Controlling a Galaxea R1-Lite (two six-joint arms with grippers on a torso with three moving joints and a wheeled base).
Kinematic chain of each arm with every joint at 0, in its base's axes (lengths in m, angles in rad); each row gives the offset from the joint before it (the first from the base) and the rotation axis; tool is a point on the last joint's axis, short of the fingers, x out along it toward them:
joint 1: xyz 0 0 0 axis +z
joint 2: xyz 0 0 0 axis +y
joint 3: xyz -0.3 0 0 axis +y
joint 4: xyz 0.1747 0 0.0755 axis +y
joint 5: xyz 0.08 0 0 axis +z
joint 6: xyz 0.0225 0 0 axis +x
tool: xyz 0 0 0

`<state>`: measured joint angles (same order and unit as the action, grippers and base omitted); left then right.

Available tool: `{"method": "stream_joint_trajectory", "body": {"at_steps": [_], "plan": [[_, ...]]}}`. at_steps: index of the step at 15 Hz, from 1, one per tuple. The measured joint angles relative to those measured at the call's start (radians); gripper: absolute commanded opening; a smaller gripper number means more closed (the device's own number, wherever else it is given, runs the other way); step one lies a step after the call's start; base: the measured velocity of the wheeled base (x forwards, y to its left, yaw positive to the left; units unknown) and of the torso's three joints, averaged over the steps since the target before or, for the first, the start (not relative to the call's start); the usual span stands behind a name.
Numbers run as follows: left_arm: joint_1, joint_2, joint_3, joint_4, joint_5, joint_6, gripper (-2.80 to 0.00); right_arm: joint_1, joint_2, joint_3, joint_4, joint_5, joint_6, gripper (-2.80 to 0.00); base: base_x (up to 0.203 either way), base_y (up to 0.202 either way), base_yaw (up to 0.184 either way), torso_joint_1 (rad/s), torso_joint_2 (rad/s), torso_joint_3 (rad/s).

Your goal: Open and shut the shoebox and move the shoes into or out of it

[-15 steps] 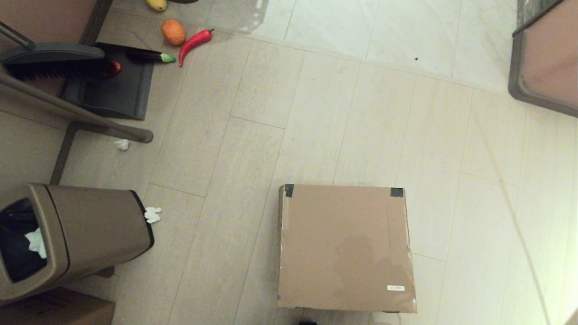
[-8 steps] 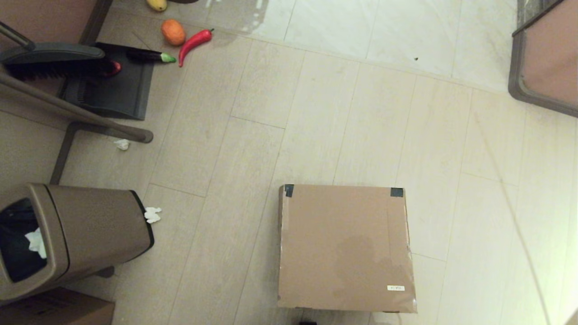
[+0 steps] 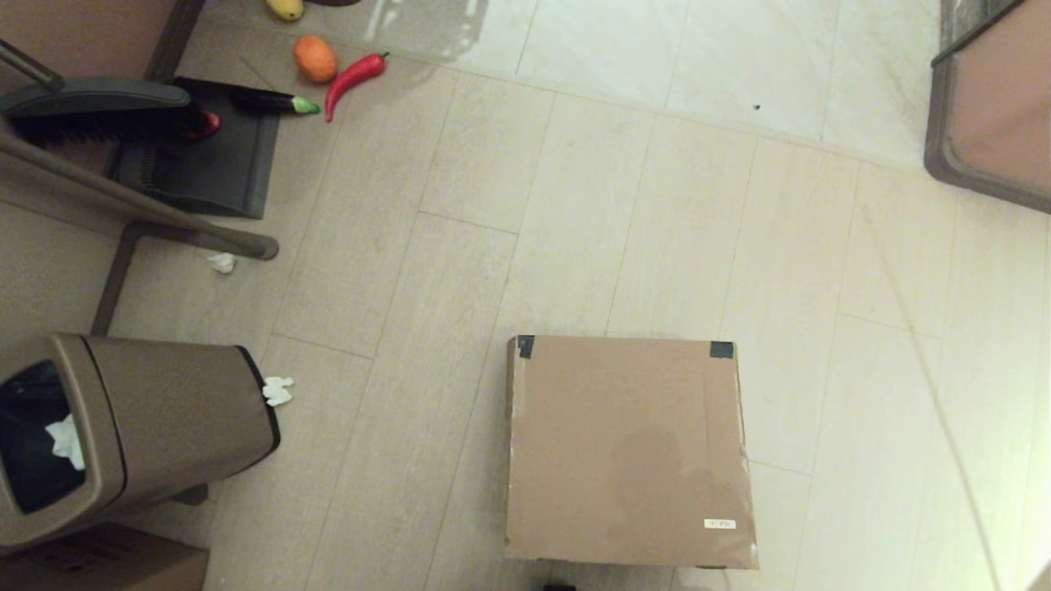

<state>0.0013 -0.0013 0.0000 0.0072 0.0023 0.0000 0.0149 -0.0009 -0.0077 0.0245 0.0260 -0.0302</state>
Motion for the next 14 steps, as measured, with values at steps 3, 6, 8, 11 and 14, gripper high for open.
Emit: {"method": "stream_joint_trajectory", "body": {"at_steps": [3, 6, 8, 11, 14], "plan": [[0.0, 0.0, 0.0, 0.0, 0.0, 0.0, -2.8, 0.0, 0.0, 0.0, 0.0, 0.0, 0.0, -2.8, 0.0, 0.0, 0.0, 0.0, 0.0, 0.0], [0.0, 0.0, 0.0, 0.0, 0.0, 0.0, -2.8, 0.0, 0.0, 0.0, 0.0, 0.0, 0.0, -2.8, 0.0, 0.0, 0.0, 0.0, 0.0, 0.0], [0.0, 0.0, 0.0, 0.0, 0.0, 0.0, -2.8, 0.0, 0.0, 0.0, 0.0, 0.0, 0.0, -2.8, 0.0, 0.0, 0.0, 0.0, 0.0, 0.0], [0.0, 0.0, 0.0, 0.0, 0.0, 0.0, -2.8, 0.0, 0.0, 0.0, 0.0, 0.0, 0.0, -2.8, 0.0, 0.0, 0.0, 0.0, 0.0, 0.0], [0.0, 0.0, 0.0, 0.0, 0.0, 0.0, -2.8, 0.0, 0.0, 0.0, 0.0, 0.0, 0.0, -2.8, 0.0, 0.0, 0.0, 0.0, 0.0, 0.0]]}}
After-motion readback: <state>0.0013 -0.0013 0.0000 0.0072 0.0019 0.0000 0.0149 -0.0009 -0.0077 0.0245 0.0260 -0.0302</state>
